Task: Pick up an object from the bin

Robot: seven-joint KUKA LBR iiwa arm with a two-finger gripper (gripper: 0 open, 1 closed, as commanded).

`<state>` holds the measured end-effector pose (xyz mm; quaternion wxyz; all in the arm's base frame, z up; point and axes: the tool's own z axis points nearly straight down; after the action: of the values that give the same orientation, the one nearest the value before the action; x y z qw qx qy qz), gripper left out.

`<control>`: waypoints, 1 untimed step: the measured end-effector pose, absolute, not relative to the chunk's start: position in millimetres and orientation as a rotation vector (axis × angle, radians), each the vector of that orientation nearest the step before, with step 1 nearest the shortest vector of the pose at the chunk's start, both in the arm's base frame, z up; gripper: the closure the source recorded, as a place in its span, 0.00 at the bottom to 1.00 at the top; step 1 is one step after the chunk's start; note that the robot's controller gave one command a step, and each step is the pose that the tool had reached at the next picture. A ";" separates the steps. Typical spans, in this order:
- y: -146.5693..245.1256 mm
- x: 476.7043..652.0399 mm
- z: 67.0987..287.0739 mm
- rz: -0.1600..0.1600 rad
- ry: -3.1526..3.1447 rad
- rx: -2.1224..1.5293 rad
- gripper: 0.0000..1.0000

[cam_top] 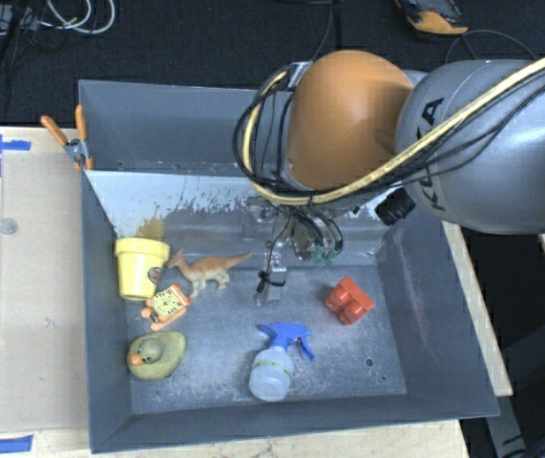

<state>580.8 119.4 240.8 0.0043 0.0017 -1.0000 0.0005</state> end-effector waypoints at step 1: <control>118.8 582.0 245.6 0.000 -3.140 0.001 0.00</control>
Offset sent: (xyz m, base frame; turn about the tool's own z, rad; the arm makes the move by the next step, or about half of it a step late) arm -0.0521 -0.0633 -0.0218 -0.1835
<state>582.0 118.8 245.6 0.0006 0.0004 -1.0000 -0.0001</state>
